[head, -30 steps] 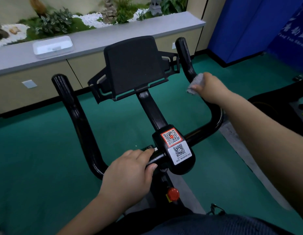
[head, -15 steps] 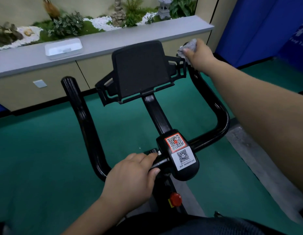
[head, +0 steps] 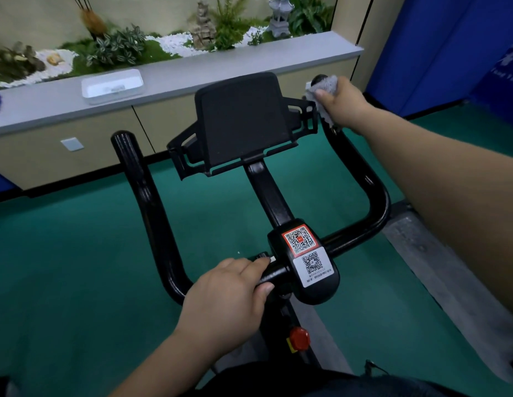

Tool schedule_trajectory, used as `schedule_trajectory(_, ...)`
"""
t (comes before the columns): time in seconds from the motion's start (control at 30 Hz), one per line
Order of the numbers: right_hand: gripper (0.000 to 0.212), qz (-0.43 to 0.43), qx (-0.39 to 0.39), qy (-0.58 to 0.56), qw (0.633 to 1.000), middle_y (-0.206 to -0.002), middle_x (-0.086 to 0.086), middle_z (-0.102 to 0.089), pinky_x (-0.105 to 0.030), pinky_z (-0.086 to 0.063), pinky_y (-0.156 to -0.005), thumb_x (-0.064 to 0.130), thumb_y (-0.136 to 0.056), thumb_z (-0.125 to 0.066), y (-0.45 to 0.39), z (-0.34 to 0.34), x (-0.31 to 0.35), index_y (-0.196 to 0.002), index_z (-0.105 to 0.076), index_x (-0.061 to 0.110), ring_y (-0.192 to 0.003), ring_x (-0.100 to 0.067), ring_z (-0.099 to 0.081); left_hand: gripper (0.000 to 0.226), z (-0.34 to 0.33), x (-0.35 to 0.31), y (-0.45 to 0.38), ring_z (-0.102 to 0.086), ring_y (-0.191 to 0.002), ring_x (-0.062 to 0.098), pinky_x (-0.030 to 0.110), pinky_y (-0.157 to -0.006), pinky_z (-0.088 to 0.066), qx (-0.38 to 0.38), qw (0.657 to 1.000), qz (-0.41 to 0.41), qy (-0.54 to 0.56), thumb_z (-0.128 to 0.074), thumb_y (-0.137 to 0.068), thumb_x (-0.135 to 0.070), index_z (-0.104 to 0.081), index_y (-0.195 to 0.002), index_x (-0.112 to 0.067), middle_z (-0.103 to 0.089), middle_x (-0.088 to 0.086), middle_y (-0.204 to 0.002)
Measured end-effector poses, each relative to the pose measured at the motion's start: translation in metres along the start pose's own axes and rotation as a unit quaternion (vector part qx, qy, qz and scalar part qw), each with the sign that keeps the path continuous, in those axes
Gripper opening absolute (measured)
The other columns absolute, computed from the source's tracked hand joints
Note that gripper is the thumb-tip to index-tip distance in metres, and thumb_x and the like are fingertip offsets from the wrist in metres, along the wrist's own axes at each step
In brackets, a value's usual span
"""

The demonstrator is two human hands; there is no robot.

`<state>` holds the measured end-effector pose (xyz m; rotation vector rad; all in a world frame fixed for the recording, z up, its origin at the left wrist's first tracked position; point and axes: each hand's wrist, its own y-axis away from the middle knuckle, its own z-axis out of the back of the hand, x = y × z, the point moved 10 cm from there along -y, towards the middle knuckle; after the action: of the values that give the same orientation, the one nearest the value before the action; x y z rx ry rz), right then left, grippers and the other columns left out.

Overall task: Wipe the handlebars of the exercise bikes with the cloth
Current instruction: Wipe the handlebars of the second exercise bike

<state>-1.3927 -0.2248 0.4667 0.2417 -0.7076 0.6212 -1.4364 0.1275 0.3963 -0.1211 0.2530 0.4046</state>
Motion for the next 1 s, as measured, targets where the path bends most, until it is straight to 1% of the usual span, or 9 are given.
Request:
schedule_trajectory(0.2, 0.053, -0.005, 0.012, -0.027, 1.000, -0.129, -0.012, -0.051, -0.039, -0.045, -0.094, 0.041, -0.097, -0.046, -0.004, 0.002, 0.011, -0.137, -0.035, 0.009, -0.111, -0.027, -0.053, 0.042, 0.000, 0.000, 0.000, -0.062, -0.077, 0.015, 0.026, -0.060, -0.050, -0.003, 1.000, 0.001, -0.004, -0.040, -0.082, -0.048, -0.060, -0.114, -0.029, -0.065, -0.012, -0.084)
schedule_trajectory(0.3, 0.052, -0.014, 0.029, 0.007, 0.999, -0.127, -0.014, -0.053, -0.043, -0.046, -0.095, 0.041, -0.096, -0.046, 0.002, 0.000, 0.004, -0.136, -0.036, 0.008, -0.110, -0.029, -0.055, 0.042, 0.001, 0.000, 0.000, -0.062, -0.077, 0.015, 0.026, -0.060, -0.050, -0.002, 1.000, 0.002, -0.006, -0.040, -0.083, -0.048, -0.060, -0.114, -0.029, -0.065, -0.012, -0.084)
schedule_trajectory(0.4, 0.051, -0.020, 0.052, 0.052, 0.997, -0.122, -0.016, -0.053, -0.038, -0.042, -0.091, 0.035, -0.098, -0.045, 0.020, -0.006, -0.011, -0.137, -0.036, 0.003, -0.105, -0.028, -0.052, 0.043, 0.001, 0.001, 0.001, -0.062, -0.080, 0.016, 0.027, -0.062, -0.051, -0.001, 1.000, 0.004, -0.002, -0.038, -0.083, -0.049, -0.060, -0.115, -0.029, -0.066, -0.011, -0.087)
schedule_trajectory(0.53, 0.061, -0.062, 0.073, 0.076, 0.992, -0.140, -0.022, -0.044, -0.040, -0.039, -0.097, 0.039, -0.097, -0.046, 0.047, -0.014, -0.055, -0.142, -0.028, 0.002, -0.124, -0.035, -0.046, 0.044, 0.001, 0.001, 0.001, -0.062, -0.081, 0.016, 0.027, -0.063, -0.051, 0.001, 1.000, 0.007, -0.002, -0.038, -0.083, -0.049, -0.059, -0.116, -0.030, -0.066, -0.012, -0.087)
schedule_trajectory(0.63, 0.063, -0.083, 0.066, 0.086, 0.991, -0.143, -0.025, -0.040, -0.038, -0.037, -0.096, 0.038, -0.098, -0.045, 0.067, -0.009, -0.074, -0.142, -0.025, -0.001, -0.127, -0.037, -0.043, 0.043, 0.001, 0.001, 0.002, -0.062, -0.081, 0.015, 0.028, -0.062, -0.051, -0.002, 1.000, 0.009, -0.008, -0.037, -0.083, -0.049, -0.060, -0.114, -0.031, -0.066, -0.012, -0.087)
schedule_trajectory(0.73, 0.056, -0.083, 0.050, 0.081, 0.992, -0.134, -0.025, -0.046, -0.033, -0.035, -0.082, 0.036, -0.096, -0.049, 0.090, -0.003, -0.088, -0.135, -0.031, -0.001, -0.118, -0.037, -0.049, 0.043, 0.000, 0.002, 0.002, -0.063, -0.080, 0.015, 0.028, -0.061, -0.051, -0.004, 1.000, 0.005, -0.014, -0.038, -0.083, -0.048, -0.062, -0.113, -0.029, -0.066, -0.012, -0.085)
schedule_trajectory(0.83, 0.043, -0.074, 0.022, 0.070, 0.995, -0.121, -0.021, -0.051, -0.032, -0.037, -0.077, 0.032, -0.094, -0.053, 0.115, 0.003, -0.104, -0.122, -0.039, 0.003, -0.104, -0.034, -0.052, 0.043, -0.001, 0.001, 0.002, -0.063, -0.079, 0.015, 0.027, -0.060, -0.050, -0.004, 1.000, 0.000, -0.021, -0.037, -0.083, -0.048, -0.062, -0.113, -0.029, -0.066, -0.013, -0.084)
schedule_trajectory(0.93, 0.028, -0.071, 0.001, 0.077, 0.994, -0.100, -0.012, -0.046, -0.030, -0.030, -0.055, 0.031, -0.094, -0.052, 0.144, 0.011, -0.117, -0.101, -0.036, 0.011, -0.074, -0.021, -0.046, 0.043, 0.000, 0.001, 0.002, -0.063, -0.079, 0.015, 0.028, -0.059, -0.050, -0.007, 1.000, 0.000, -0.020, -0.037, -0.083, -0.048, -0.062, -0.113, -0.029, -0.065, -0.013, -0.084)
schedule_trajectory(1.0, 0.026, -0.080, -0.005, 0.072, 0.994, -0.098, -0.009, -0.046, -0.029, -0.028, -0.052, 0.034, -0.095, -0.050, 0.164, 0.016, -0.124, -0.100, -0.035, 0.013, -0.066, -0.012, -0.042, 0.042, 0.000, 0.001, 0.002, -0.063, -0.079, 0.015, 0.028, -0.058, -0.050, -0.008, 1.000, 0.002, -0.021, -0.038, -0.083, -0.048, -0.061, -0.113, -0.030, -0.065, -0.013, -0.083)
